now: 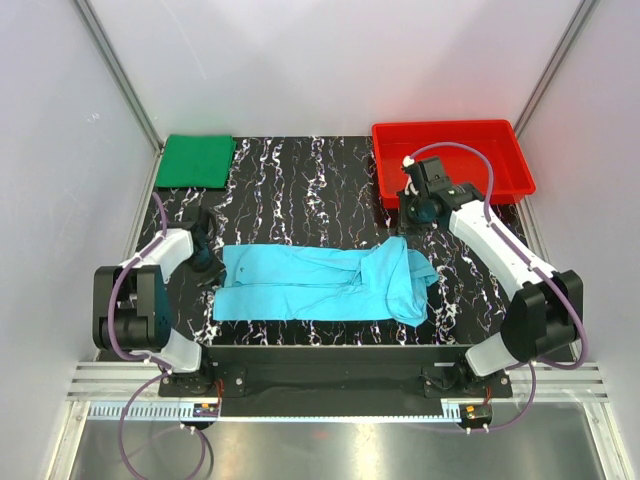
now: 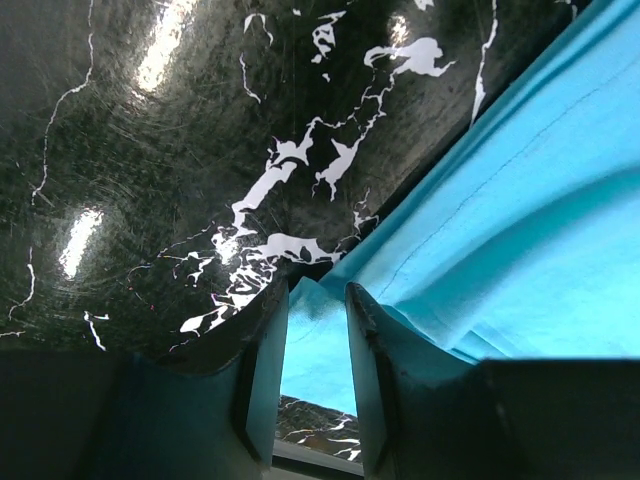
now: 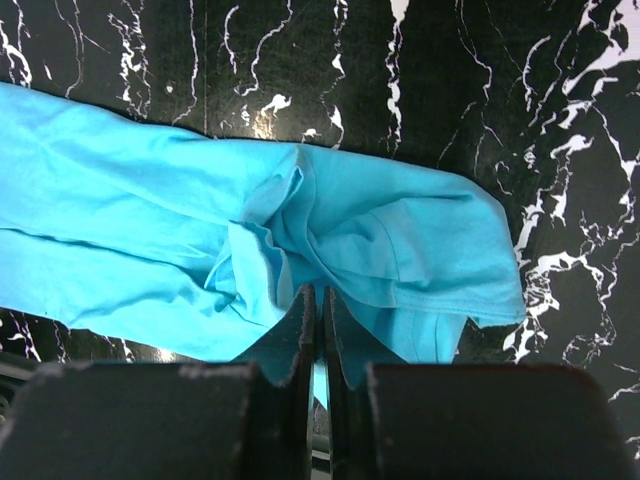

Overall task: Fold and stack the t-shirts
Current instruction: Flatten the tshirt out

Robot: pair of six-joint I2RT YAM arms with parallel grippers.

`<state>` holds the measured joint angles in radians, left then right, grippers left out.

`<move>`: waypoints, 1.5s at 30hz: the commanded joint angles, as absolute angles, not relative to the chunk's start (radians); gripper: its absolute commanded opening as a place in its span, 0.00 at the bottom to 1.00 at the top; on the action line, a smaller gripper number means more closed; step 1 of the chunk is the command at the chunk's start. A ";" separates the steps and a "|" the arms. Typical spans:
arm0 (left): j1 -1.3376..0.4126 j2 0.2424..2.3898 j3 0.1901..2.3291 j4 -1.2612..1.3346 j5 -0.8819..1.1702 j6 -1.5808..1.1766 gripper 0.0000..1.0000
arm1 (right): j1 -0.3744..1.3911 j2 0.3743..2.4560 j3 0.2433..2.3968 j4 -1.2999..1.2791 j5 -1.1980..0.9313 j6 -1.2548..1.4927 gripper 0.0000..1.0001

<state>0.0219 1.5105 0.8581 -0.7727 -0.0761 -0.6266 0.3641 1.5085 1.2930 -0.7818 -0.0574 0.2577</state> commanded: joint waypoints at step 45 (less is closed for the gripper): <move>0.006 1.152 1.635 -0.759 -0.425 -0.373 0.00 | 0.284 1.359 2.082 -0.700 0.493 0.285 0.00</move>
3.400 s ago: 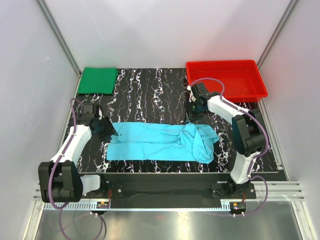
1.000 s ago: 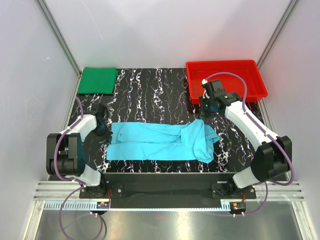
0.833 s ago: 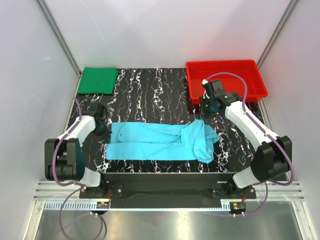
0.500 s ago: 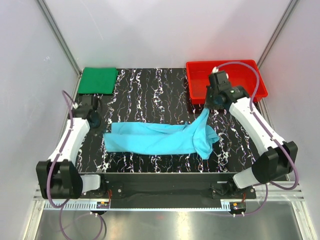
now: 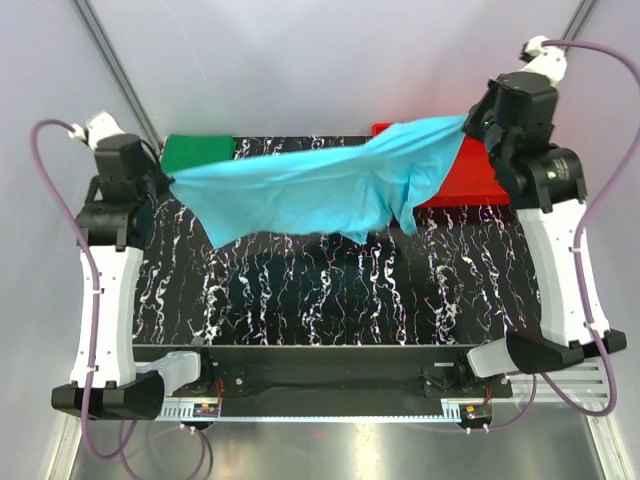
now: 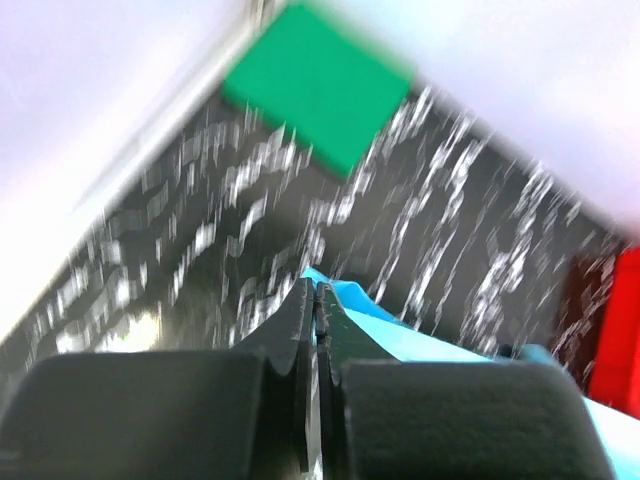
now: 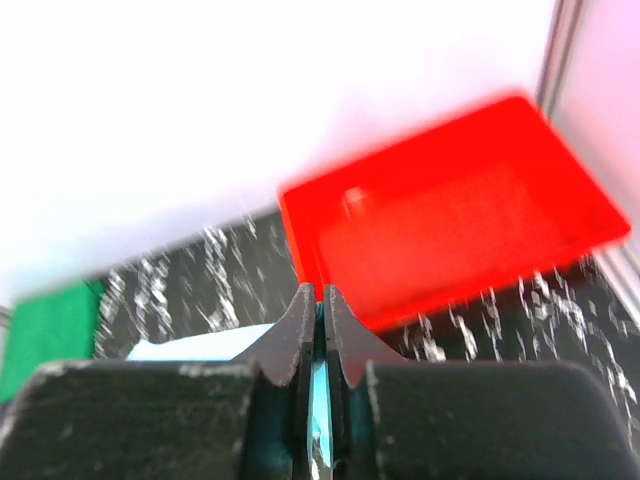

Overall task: Fold and stack the t-shirts
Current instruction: Flatten the tshirt out

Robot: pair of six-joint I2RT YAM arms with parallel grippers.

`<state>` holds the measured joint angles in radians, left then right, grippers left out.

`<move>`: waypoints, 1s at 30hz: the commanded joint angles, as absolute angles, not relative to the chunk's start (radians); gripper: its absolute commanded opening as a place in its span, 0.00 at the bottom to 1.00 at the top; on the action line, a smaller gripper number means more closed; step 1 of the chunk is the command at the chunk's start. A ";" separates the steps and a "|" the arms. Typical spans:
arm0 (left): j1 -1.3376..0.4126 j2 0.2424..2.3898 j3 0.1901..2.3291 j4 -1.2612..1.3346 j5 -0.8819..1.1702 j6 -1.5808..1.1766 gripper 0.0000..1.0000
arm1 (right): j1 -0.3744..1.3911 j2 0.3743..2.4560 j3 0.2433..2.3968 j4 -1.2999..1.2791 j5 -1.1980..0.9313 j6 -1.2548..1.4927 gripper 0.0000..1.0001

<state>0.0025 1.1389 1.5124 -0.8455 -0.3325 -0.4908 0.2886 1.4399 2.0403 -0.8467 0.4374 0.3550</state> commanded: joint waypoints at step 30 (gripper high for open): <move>-0.032 1.438 2.181 -0.480 -0.117 -0.365 0.00 | 0.285 1.515 2.360 -0.360 0.150 0.163 0.00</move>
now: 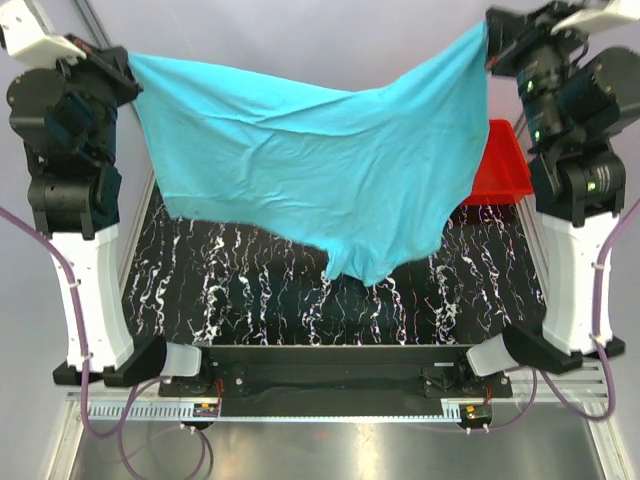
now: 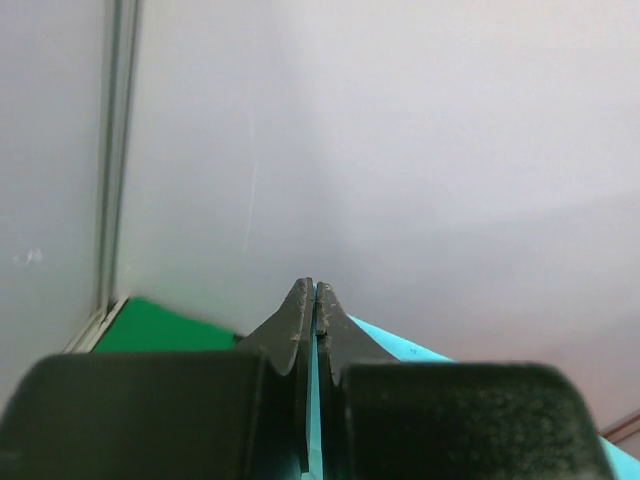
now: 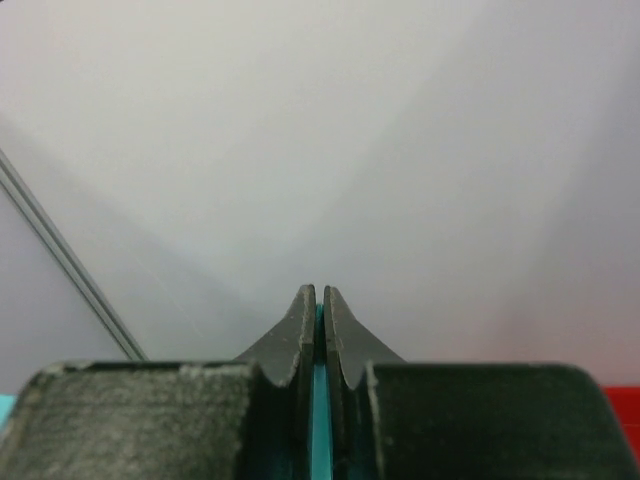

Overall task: Fold and stack the t-shirts
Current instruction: Flatten the tshirt out

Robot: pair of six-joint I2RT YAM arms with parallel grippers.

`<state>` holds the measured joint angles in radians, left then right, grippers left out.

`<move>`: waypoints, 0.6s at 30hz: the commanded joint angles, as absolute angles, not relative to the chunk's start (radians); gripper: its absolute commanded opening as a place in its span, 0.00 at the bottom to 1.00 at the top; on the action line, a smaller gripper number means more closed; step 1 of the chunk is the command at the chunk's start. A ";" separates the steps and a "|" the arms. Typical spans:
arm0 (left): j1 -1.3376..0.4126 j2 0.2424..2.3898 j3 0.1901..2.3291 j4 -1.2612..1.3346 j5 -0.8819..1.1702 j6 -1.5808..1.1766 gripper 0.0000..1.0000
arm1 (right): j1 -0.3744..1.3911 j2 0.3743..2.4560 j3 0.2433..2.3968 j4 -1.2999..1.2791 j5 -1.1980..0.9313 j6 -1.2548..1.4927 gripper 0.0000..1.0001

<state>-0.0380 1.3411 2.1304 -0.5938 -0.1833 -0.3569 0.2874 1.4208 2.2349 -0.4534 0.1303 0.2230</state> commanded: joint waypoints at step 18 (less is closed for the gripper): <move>-0.028 1.257 2.053 -0.407 -0.225 -0.379 0.00 | 0.285 1.541 2.560 -0.528 0.052 0.293 0.00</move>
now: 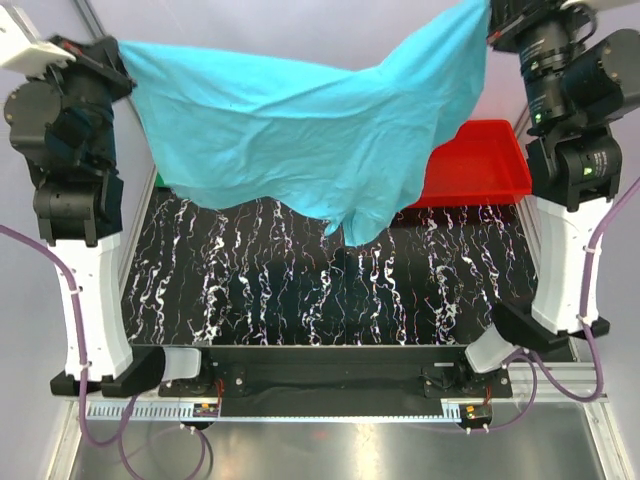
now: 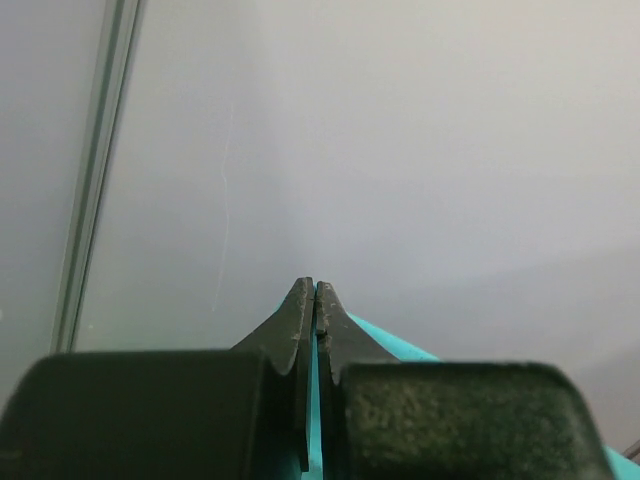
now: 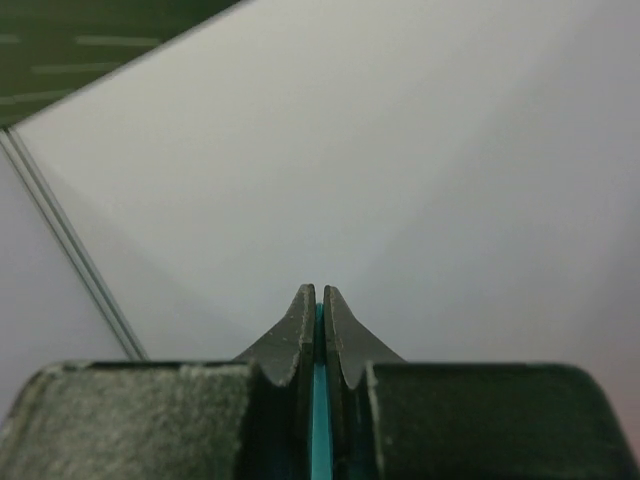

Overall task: Fold and stack the t-shirts
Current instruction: Flatten the tshirt out

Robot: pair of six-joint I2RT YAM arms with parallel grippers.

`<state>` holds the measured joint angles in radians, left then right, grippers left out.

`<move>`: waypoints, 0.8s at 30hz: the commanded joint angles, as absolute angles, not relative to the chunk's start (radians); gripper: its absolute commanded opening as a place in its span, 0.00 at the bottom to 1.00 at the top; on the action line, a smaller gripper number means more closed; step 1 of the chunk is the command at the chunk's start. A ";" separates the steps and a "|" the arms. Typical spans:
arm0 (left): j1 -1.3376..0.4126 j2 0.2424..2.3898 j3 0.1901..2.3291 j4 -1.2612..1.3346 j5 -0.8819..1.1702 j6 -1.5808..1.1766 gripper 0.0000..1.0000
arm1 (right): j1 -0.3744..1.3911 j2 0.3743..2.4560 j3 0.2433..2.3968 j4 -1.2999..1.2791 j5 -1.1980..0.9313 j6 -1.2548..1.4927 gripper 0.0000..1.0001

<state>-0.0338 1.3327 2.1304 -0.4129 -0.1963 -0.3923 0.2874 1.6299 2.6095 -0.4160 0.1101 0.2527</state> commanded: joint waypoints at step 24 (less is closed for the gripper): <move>-0.011 1.198 2.026 -0.483 -0.270 -0.373 0.00 | 0.291 1.540 2.488 -0.513 0.005 0.338 0.00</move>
<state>-0.0071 1.2984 2.0415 -0.5102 -0.2176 -0.4145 0.2878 1.6611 2.5614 -0.4820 0.0509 0.3222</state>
